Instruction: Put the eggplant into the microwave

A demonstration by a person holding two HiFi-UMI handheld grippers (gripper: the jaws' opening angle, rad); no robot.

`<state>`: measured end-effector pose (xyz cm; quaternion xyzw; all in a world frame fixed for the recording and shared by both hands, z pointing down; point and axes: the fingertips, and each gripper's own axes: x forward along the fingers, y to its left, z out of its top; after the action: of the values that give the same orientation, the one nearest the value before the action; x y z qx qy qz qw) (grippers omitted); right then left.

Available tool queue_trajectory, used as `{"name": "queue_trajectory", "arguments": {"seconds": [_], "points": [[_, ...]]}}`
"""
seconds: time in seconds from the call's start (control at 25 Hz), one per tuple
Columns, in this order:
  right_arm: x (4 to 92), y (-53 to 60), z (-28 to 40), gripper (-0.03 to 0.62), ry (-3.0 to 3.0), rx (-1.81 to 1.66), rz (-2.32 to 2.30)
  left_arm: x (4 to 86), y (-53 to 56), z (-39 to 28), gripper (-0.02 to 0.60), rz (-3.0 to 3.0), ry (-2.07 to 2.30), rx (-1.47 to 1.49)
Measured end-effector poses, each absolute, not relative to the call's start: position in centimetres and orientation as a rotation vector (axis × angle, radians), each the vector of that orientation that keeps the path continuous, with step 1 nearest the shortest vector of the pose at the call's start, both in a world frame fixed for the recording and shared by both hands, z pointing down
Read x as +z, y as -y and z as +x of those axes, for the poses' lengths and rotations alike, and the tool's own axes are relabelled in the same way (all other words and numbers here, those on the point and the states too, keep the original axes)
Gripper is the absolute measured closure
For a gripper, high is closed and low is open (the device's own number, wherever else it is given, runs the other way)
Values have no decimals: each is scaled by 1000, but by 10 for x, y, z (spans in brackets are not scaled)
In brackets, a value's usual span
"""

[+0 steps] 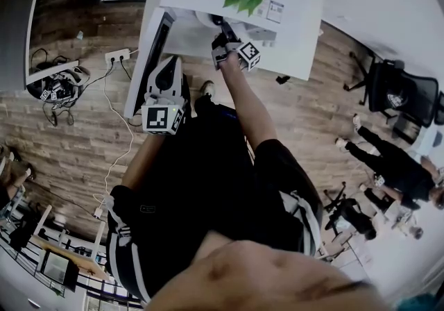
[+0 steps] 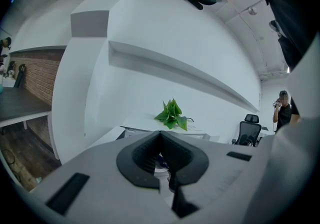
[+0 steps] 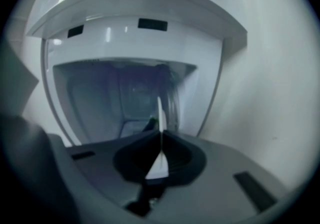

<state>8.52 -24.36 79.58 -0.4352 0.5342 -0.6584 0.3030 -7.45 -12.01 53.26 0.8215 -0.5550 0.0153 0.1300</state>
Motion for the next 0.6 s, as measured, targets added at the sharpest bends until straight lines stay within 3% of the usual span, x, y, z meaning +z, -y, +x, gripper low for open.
{"name": "queue_trajectory", "arguments": {"seconds": [0.6], "points": [[802,253,83,556,-1405,-1768,-1155,539,126,-69,549,2377,1599,57]]}}
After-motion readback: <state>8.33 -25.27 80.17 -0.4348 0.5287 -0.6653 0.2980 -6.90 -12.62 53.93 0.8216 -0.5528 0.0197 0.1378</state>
